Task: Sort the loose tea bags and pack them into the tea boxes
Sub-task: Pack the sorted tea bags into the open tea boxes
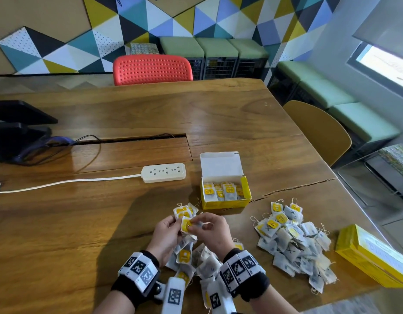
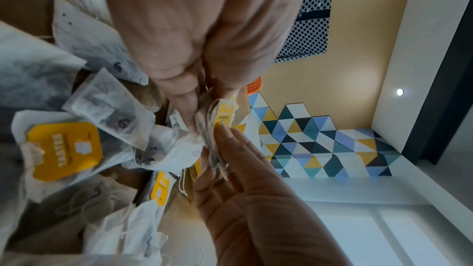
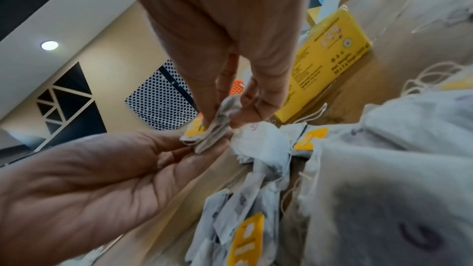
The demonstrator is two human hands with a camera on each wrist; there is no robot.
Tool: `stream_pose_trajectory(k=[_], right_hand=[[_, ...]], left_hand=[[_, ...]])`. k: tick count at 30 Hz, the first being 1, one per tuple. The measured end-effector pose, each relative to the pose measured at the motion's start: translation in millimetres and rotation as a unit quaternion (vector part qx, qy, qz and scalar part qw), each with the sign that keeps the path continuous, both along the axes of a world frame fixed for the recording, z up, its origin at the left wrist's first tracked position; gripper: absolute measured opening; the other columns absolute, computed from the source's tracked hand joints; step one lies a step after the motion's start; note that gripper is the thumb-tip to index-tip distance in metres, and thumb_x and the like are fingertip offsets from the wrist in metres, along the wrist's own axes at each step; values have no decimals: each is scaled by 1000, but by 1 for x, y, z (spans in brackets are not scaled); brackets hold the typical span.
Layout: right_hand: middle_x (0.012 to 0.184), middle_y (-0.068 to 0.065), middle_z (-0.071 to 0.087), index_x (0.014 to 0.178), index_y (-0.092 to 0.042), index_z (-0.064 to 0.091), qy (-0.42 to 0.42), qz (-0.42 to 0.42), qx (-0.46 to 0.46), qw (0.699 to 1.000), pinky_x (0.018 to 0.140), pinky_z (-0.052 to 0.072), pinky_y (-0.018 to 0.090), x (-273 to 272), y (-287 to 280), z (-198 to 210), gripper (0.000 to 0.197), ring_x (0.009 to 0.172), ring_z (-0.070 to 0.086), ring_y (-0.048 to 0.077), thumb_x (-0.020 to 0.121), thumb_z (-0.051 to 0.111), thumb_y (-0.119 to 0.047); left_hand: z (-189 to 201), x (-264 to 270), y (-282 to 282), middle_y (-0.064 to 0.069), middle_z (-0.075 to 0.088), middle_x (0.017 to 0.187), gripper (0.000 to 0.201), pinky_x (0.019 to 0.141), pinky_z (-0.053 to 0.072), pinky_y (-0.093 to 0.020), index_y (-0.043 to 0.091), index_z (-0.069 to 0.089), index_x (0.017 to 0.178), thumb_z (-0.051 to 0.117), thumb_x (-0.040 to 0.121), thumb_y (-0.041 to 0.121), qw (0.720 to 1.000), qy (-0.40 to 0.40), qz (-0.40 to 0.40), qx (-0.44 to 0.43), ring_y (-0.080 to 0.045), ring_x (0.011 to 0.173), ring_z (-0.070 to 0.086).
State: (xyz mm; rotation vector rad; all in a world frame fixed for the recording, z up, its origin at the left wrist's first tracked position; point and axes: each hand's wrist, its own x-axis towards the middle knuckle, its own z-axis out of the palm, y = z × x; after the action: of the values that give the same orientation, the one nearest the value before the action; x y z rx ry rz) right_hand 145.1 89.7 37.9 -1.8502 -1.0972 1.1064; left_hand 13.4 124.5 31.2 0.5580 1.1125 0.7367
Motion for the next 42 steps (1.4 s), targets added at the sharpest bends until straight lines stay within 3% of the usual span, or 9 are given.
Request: stream_pose_trajectory(k=[4,9,16,24,27,30,34,38,42], right_hand=[[76,-12,67,72,-31,68,-66,-38,9,997,59,49,13,1,1,3,19,61,58,2,71,83,-21],[74,-9,66,72,-25,70,-54,-82,-4,995,67,55,24,-1,3,2,13,67,59,6,71,83,-25],[67,-6,71,65,-25,71,-65,-77,-35,994,67,57,23,-11,2,0,14,67,67,5,68,84,-28],[84,7,74,83,-15,72,83,-36,-49,995,64,56,25,16,6,18,5,69,67,12,85,70,-10],[87,-1,73,84,-21,71,-48,-14,-46,998,72,57,28,34,9,13,11,73,66,10,86,68,-11],[98,-6,69,100,-20,72,-187,81,-76,976,71,44,15,39,8,8,15,83,60,6,85,67,-19],[96,1,54,77,-30,55,-316,187,-122,922,61,34,16,32,4,-1,17,86,48,16,80,71,-26],[89,-2,55,73,-27,51,-310,151,-132,929,71,44,27,34,2,-9,19,86,55,19,82,65,-19],[70,-10,56,69,-25,55,-210,124,-88,966,61,41,19,45,1,-2,21,70,51,7,82,71,-28]], left_hand=[[0,4,0,-18,72,99,21,74,60,-35,1,63,106,45,100,9,999,-12,31,1,-27,90,70],[1,3,-1,-15,72,95,20,62,58,-26,4,63,99,44,100,8,998,0,66,-4,-21,83,71],[4,3,-4,-22,68,107,25,79,56,-35,-2,61,106,46,100,18,999,-15,49,-18,-28,94,67],[1,-10,1,-19,71,104,18,84,57,-40,-2,64,106,54,95,7,1000,11,8,-4,-30,96,69],[0,-11,4,-20,71,104,18,85,57,-40,-3,64,105,52,95,6,1000,0,8,-15,-30,97,68],[1,-10,4,-20,71,102,16,77,59,-34,-2,64,104,52,95,5,1000,-10,10,-16,-27,89,70],[2,-12,6,-18,72,99,16,73,59,-33,-1,64,103,53,95,6,1000,3,10,-9,-25,86,70],[3,-15,9,-13,72,89,14,60,60,-27,3,65,97,52,96,5,1000,7,26,-4,-18,73,72],[-1,-21,17,-10,71,89,14,63,58,-25,6,65,97,51,96,6,997,48,55,7,-16,73,70]])
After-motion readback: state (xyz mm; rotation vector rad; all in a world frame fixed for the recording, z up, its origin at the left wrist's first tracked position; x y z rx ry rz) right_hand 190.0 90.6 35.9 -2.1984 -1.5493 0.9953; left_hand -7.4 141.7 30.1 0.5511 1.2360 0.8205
